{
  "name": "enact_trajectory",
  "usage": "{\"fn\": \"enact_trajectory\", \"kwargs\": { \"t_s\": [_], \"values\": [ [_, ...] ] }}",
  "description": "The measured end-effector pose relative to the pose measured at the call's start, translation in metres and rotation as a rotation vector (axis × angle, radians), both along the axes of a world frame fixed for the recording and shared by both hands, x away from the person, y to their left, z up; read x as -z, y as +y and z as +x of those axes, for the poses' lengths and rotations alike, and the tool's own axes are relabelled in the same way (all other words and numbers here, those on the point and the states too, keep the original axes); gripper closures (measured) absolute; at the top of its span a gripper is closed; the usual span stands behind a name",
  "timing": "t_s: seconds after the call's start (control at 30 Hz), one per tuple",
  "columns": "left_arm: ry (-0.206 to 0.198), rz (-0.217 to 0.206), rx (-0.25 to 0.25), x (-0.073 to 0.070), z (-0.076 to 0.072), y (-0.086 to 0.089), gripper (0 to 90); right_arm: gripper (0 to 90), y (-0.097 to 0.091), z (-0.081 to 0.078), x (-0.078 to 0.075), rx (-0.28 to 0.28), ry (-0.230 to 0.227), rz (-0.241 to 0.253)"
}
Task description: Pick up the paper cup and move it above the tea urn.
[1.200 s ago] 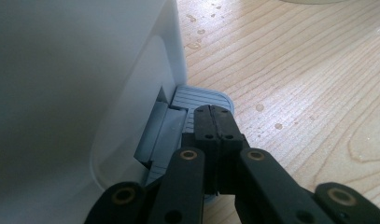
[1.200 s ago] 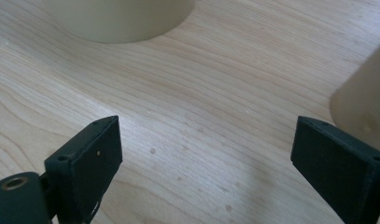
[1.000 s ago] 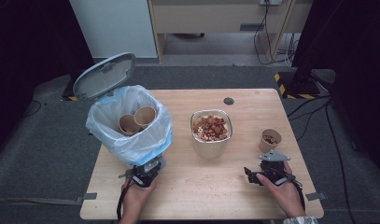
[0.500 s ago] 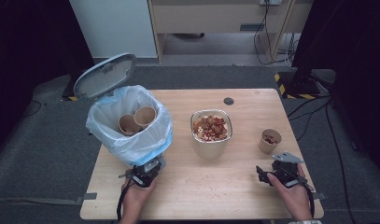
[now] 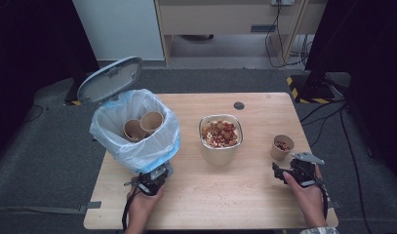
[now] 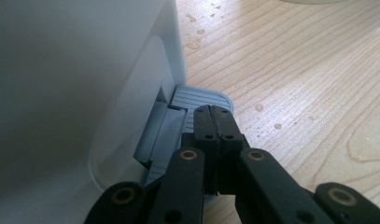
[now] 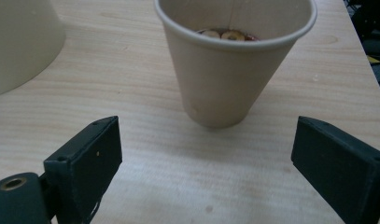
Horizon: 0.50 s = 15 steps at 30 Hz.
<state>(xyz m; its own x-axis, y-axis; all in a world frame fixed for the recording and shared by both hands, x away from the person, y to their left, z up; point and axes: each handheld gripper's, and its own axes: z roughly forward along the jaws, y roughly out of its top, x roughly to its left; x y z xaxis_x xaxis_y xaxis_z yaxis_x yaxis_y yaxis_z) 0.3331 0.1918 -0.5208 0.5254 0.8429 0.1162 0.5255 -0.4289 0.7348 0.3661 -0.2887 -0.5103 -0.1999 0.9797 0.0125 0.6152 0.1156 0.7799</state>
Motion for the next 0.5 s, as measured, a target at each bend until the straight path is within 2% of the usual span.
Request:
{"fn": "enact_trajectory", "kwargs": {
  "t_s": [0.2,0.5],
  "values": [
    [0.001,-0.004,0.0,0.0,0.0,0.0,89.2,7.4,-0.003,0.022,0.006,0.011,-0.007,0.005],
    [0.001,-0.006,0.001,0.0,0.0,0.0,89.3,8.0,-0.003,0.041,0.009,0.007,-0.03,0.007]
  ]
}}
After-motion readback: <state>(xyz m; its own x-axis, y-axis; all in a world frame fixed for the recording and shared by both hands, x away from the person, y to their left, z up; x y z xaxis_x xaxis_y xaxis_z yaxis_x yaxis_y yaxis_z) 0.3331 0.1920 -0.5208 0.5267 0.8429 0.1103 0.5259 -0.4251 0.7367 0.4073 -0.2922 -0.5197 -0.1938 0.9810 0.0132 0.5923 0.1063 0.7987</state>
